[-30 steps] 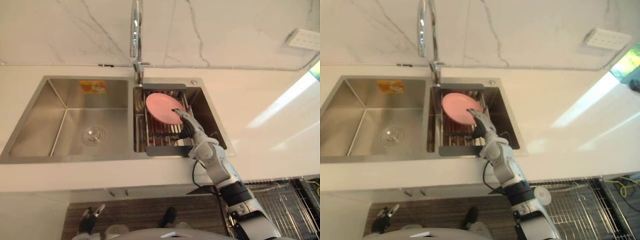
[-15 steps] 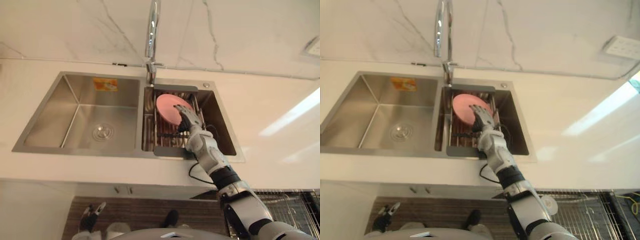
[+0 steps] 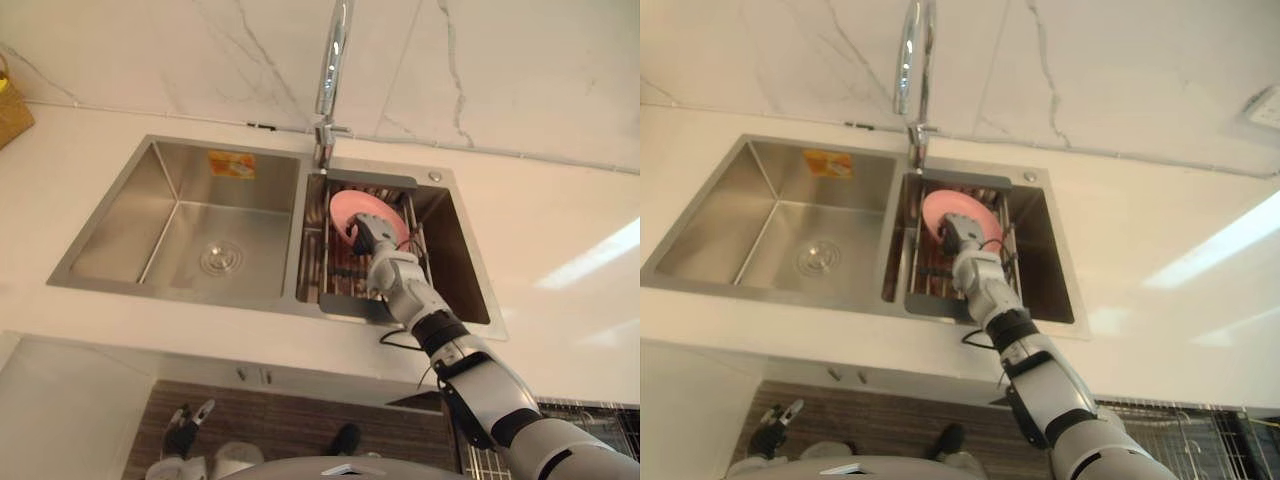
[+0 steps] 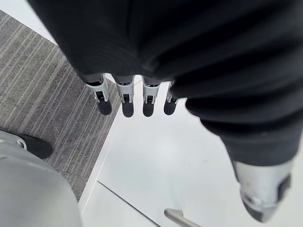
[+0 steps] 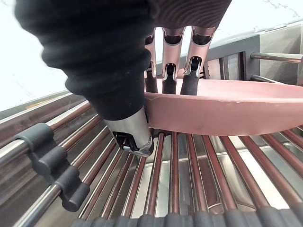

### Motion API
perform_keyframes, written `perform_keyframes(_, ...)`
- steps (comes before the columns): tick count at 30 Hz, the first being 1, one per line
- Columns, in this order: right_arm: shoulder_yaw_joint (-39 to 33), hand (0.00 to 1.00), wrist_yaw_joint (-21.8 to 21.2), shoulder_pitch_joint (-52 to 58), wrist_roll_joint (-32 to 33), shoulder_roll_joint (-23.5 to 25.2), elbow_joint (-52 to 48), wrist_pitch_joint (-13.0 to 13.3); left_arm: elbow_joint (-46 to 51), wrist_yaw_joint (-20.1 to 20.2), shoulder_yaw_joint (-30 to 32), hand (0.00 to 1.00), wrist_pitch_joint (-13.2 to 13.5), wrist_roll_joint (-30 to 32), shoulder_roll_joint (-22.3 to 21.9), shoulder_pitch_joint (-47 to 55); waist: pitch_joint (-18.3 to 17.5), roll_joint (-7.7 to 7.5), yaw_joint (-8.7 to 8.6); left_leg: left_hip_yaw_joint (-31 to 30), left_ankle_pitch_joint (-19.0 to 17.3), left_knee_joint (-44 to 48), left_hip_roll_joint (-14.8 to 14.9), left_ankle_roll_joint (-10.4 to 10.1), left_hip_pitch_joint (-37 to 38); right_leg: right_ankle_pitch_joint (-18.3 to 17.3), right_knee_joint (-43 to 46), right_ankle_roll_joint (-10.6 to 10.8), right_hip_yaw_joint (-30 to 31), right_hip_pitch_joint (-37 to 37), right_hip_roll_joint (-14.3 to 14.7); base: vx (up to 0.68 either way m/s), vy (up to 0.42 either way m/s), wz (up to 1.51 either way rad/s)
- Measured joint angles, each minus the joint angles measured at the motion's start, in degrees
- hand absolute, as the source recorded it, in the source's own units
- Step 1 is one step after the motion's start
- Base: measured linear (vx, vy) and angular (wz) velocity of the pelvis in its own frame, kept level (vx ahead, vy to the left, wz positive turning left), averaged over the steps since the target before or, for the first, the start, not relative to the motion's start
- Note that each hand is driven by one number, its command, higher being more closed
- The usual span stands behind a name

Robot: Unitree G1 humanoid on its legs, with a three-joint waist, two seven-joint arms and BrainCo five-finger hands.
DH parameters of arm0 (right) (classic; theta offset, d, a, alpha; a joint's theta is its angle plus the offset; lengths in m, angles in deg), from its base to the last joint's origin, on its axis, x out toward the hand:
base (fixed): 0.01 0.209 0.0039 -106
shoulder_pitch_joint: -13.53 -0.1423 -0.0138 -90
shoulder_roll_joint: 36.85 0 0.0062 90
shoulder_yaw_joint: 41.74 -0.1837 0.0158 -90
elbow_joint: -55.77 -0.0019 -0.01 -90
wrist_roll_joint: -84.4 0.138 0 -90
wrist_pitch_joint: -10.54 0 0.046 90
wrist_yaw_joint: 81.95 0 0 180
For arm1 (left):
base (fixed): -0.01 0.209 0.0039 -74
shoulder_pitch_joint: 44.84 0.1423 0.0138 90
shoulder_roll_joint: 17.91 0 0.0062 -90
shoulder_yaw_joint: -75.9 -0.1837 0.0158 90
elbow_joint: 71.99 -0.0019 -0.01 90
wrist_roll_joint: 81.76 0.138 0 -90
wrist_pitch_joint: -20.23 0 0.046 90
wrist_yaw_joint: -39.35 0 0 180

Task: Walk over to the sink, pick up the cup, carry it to the dishwasher, place the cup inside the dishwasher, then close the dishwasher door

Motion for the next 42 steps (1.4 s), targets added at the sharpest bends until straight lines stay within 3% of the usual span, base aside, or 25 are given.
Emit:
perform_keyframes(8,-0.68,1.00,3.25,-0.05,-1.88,-0.55,-0.62,2.37,0.00,0.15,0.05,0.00,-0.31,0.01,0.02,0.14,0.20,-0.03,-0.20,-0.07,0.06,0.03,0.00,-0.02,-0.05,0.00,0.00,0.00,0.01,0.00,-0.01,0.00,0.004,0.00)
perform_keyframes(12,-1.52,1.00,3.54,-0.07,-1.60,-3.96,-6.39,4.65,0.00,0.14,0.13,0.00,-0.27,0.01,0.14,0.17,1.03,-0.05,-0.82,-0.02,0.06,0.02,-0.02,-0.01,0.03,0.01,0.00,0.00,0.11,0.00,0.00,0.00,0.000,0.00)
perform_keyframes(18,-5.13,1.00,3.92,-0.05,2.78,-7.61,-13.06,7.54,-0.04,0.14,0.21,0.00,0.01,0.06,0.37,0.47,1.54,-0.05,-2.55,0.31,0.01,-0.02,-0.02,0.02,0.25,0.01,0.00,0.00,0.43,0.00,0.06,0.00,0.006,-0.01)
perform_keyframes(24,-7.56,1.00,5.27,0.07,7.42,-9.25,-18.42,9.99,-0.05,0.13,0.23,0.00,0.94,0.09,0.36,1.27,1.60,-0.03,-3.16,1.33,-0.07,0.02,0.03,0.04,0.46,0.03,0.00,-0.02,1.12,-0.16,0.20,0.00,0.007,-0.06)
perform_keyframes(30,-9.83,1.00,5.34,0.39,10.56,-10.28,-21.14,10.90,-0.10,0.13,0.20,0.00,1.20,0.07,0.37,1.45,1.60,-0.03,-3.25,1.81,-0.25,0.01,0.03,0.09,0.77,0.03,0.00,-0.02,1.70,-0.13,0.26,0.00,0.024,-0.05)
perform_keyframes(35,-9.83,1.00,3.05,3.53,10.54,-10.32,-21.13,11.19,-0.16,-0.02,0.12,0.00,1.56,0.00,0.36,1.45,1.60,-0.03,-3.30,1.91,-0.39,0.00,0.06,0.09,0.84,0.02,0.01,-0.01,1.75,-0.13,0.29,0.01,0.027,-0.01)
perform_keyframes(42,-9.82,1.00,2.97,3.80,10.50,-10.33,-21.25,11.69,-0.25,-0.20,0.11,0.00,1.56,0.00,0.36,1.45,1.60,-0.04,-3.90,1.79,-0.41,-0.06,0.06,0.09,1.23,0.01,0.00,0.00,1.72,0.24,0.29,0.00,0.004,0.00)
